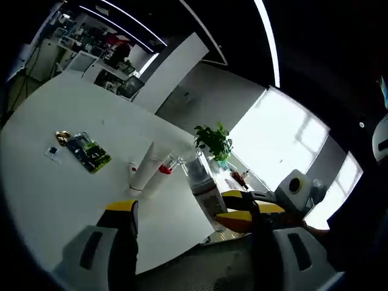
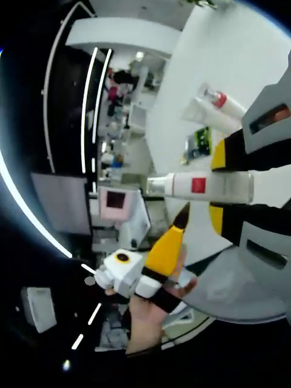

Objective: Arrange the skincare products in the storage area until every visible bottle or jar stands upright without overlapping.

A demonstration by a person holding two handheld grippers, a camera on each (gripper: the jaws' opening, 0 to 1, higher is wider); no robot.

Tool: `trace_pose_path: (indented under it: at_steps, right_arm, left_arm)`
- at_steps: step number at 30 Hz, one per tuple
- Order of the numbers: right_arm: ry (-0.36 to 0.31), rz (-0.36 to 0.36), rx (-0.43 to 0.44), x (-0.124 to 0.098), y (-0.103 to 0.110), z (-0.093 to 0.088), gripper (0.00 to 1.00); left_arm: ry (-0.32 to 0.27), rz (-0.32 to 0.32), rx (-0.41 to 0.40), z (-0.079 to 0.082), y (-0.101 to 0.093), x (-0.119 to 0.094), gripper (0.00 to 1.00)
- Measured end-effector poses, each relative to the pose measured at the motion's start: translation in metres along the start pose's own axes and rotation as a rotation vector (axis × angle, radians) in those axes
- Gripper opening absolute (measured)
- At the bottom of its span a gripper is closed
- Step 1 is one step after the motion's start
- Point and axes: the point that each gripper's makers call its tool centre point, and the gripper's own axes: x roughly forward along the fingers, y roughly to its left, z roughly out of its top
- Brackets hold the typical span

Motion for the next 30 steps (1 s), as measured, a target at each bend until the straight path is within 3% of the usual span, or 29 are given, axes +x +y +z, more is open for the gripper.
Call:
trace_pose_path:
  at_steps: [10, 15, 22, 24, 30]
  right_arm:
    - [0.012, 0.022, -0.026, 0.002, 0.014, -0.001, 0.11]
    - [0.028, 0.028, -0.046, 0.002, 0.013, -0.003, 0.11]
    - [0.047, 0.047, -0.052, 0.005, 0.013, -0.006, 0.11]
    - [0.063, 0.080, -0.045, 0.006, 0.017, -0.009, 0.12]
    - [0.067, 0.183, -0.061, 0.005, 0.025, -0.008, 0.15]
  left_arm:
    - [0.014, -0.047, -0.013, -0.006, -0.012, 0.016, 0.47]
    - [0.012, -0.010, 0.009, -0.004, -0.005, 0.017, 0.24]
    - [0.003, -0.008, -0.011, -0.004, -0.005, 0.017, 0.22]
    - [0.011, -0.029, -0.024, -0.004, -0.009, 0.016, 0.19]
    - [0.064, -0.095, 0.057, -0.004, -0.022, 0.013, 0.17]
